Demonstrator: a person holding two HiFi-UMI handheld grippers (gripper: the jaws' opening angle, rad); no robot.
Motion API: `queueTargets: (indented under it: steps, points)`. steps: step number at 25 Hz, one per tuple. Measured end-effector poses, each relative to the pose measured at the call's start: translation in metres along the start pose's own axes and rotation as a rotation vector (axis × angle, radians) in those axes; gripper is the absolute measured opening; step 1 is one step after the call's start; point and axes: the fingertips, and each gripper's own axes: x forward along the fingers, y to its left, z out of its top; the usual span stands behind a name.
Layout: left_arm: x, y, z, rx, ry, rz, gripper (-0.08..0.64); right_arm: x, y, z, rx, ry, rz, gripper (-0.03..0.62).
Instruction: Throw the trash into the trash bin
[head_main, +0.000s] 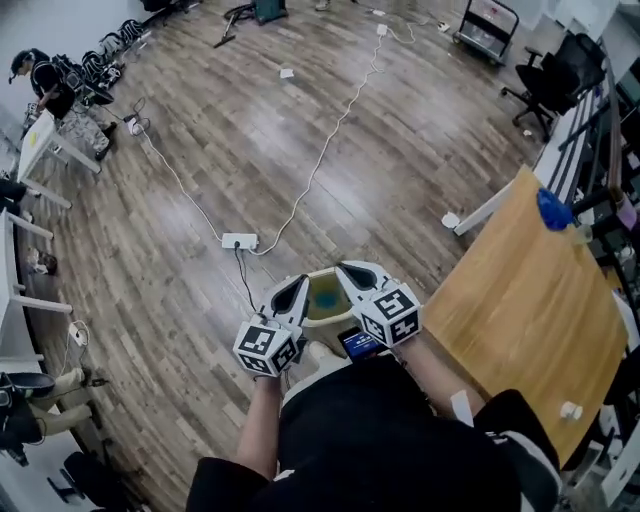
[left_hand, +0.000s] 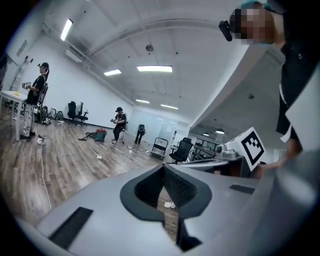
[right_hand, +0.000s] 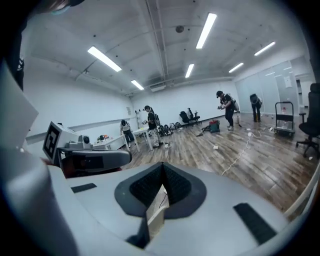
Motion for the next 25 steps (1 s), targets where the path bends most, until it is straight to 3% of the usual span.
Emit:
queueTargets:
  steps: [3, 9, 16, 25]
  points:
    - [-0.021, -0.019, 0.026, 0.019, -0.023, 0.022, 0.008, -0.016, 0.014, 0.045, -0.050, -0.097, -0.022, -0.009]
    - [-0.036, -0.038, 0.068, 0.198, -0.077, 0.008, 0.008, -0.036, 0.046, 0.118, -0.147, -0.274, 0.008, -0.009]
    - [-0.040, -0.044, 0.063, 0.165, -0.094, -0.008, 0.008, -0.056, 0.065, 0.112, -0.170, -0.375, 0.004, -0.009]
    - [-0.042, -0.052, 0.058, 0.152, -0.096, -0.032, 0.008, -0.060, 0.068, 0.110, -0.175, -0.366, 0.008, -0.009]
